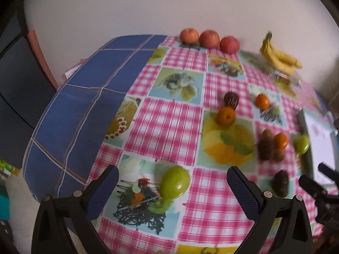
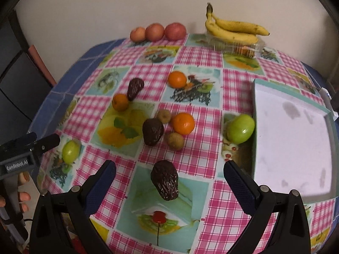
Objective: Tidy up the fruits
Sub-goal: 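Grasp a dark brown avocado with the right tool while the left tool grasps a large green fruit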
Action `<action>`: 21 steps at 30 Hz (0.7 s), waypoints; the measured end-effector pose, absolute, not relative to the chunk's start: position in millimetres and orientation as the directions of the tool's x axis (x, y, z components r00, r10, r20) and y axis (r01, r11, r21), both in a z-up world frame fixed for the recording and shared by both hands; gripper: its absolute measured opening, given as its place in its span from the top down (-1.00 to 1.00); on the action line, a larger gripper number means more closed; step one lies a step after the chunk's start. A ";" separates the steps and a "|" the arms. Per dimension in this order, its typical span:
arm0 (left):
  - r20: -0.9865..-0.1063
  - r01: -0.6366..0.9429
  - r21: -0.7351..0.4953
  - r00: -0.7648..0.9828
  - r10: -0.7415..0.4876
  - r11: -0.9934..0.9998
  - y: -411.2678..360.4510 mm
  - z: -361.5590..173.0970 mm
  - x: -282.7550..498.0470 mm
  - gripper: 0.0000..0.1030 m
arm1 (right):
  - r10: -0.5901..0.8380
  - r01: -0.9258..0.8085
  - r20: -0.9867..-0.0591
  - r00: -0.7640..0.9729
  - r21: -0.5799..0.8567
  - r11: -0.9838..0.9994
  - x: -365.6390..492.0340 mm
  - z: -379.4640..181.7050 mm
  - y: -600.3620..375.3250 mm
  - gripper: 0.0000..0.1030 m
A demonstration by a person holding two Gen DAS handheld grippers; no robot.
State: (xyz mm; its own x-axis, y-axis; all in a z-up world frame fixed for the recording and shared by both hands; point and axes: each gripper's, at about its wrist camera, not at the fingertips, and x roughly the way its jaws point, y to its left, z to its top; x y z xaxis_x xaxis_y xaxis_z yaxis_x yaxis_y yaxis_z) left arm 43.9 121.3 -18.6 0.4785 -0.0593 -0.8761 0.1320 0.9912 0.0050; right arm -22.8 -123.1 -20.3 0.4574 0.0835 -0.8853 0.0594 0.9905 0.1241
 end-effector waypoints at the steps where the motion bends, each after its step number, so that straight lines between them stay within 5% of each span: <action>1: -0.879 0.136 0.011 0.473 -0.055 0.991 121.3 -23.3 43.9 -1.00 | 0.081 0.061 -0.892 0.445 0.120 0.991 -20.6 -24.6 -122.8 -0.97; 10: -0.926 0.174 0.041 0.378 -0.028 0.984 111.2 -68.4 51.2 -1.00 | 0.069 0.050 -0.944 0.322 0.089 0.995 -11.8 -63.8 -112.9 -0.93; 16: -0.936 0.154 0.060 0.351 0.002 0.986 110.6 -83.2 53.2 -1.00 | 0.052 0.040 -0.954 0.297 0.066 0.997 -11.6 -74.4 -107.9 -0.63; 18: -0.937 0.146 0.067 0.350 0.012 0.987 111.7 -85.1 55.1 -1.00 | 0.050 0.033 -0.953 0.298 0.063 0.997 -11.5 -75.0 -106.5 -0.36; 21: -0.938 0.147 0.083 0.345 0.028 0.986 110.4 -88.4 57.2 -0.95 | 0.045 0.032 -0.958 0.285 0.056 0.998 -11.4 -78.7 -105.5 -0.34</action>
State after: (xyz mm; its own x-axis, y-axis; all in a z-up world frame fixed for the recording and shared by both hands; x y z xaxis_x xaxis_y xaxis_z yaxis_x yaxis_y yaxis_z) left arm 57.2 110.4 -88.4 0.3445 0.0275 -0.9384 0.1467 0.9857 0.0828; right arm -11.4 -105.5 -78.6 0.2847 0.0446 -0.9576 0.0320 0.9979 0.0560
